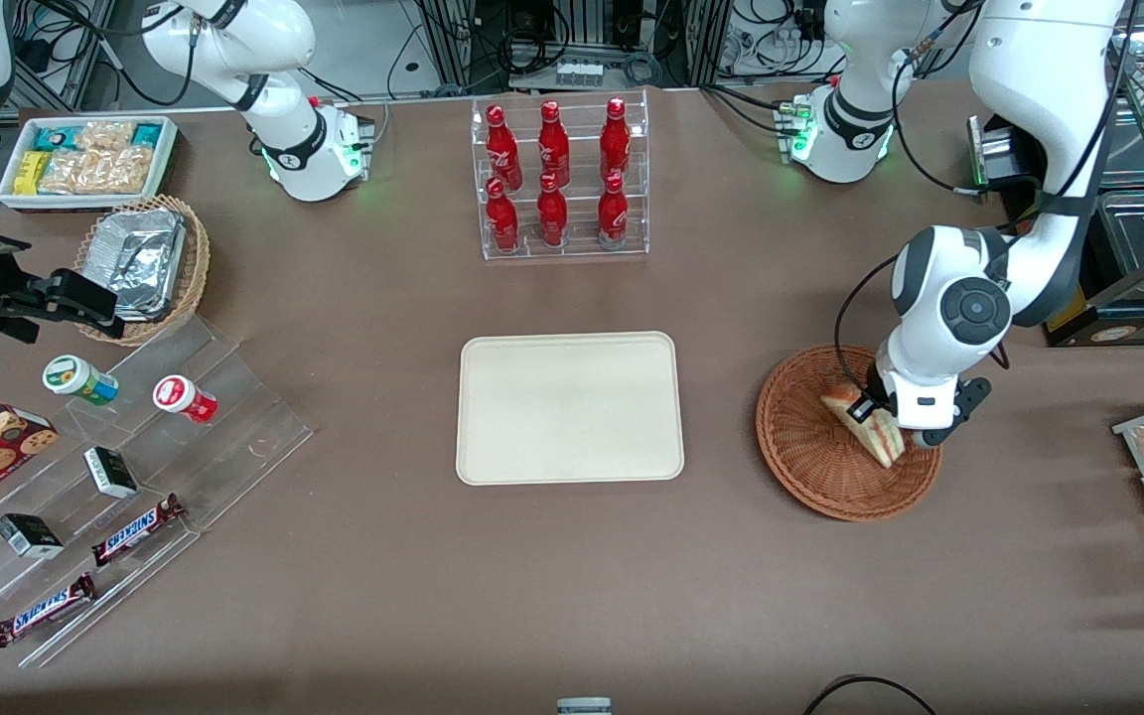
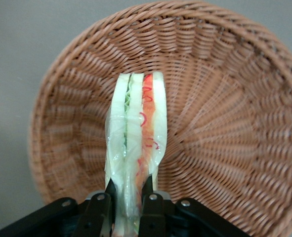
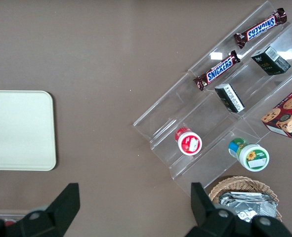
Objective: Place sandwich from basket to tray
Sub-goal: 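Lower the left gripper and close it on the wrapped sandwich, then lift the sandwich and carry it with the left gripper over the tray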
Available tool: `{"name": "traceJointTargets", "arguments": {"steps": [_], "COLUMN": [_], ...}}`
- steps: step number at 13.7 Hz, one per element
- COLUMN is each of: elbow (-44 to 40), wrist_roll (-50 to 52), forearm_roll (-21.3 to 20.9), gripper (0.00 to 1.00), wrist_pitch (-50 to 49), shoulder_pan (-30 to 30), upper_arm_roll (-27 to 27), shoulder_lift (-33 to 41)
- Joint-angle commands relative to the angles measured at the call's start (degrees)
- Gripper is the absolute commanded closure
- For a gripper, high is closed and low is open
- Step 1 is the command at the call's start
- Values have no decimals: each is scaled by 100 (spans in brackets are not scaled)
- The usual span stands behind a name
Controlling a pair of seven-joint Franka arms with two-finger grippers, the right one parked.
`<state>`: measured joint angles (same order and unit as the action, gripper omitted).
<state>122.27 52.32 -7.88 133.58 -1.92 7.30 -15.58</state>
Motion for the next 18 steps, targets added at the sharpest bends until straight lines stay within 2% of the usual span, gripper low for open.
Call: {"name": "traceJointTargets", "arguments": {"steps": [1, 5, 8, 13, 16, 18], "elbow": [-352, -642, -1396, -2223, -2559, -2629], "wrist_roll": [-747, -1600, -2445, -2586, -3262, -3299], "forearm_roll": [-99, -73, 32, 111, 646, 806], "gripper": [100, 100, 100, 100, 100, 100], "wrist_pitch": [-918, -1403, -2386, -2521, -2512, -2407], "shoulder_pan": [-19, 42, -27, -28, -37, -89], "upper_arm_roll": [-18, 192, 412, 1237, 1467, 1642], "shoulder_lift": [292, 485, 294, -339, -534, -621]}}
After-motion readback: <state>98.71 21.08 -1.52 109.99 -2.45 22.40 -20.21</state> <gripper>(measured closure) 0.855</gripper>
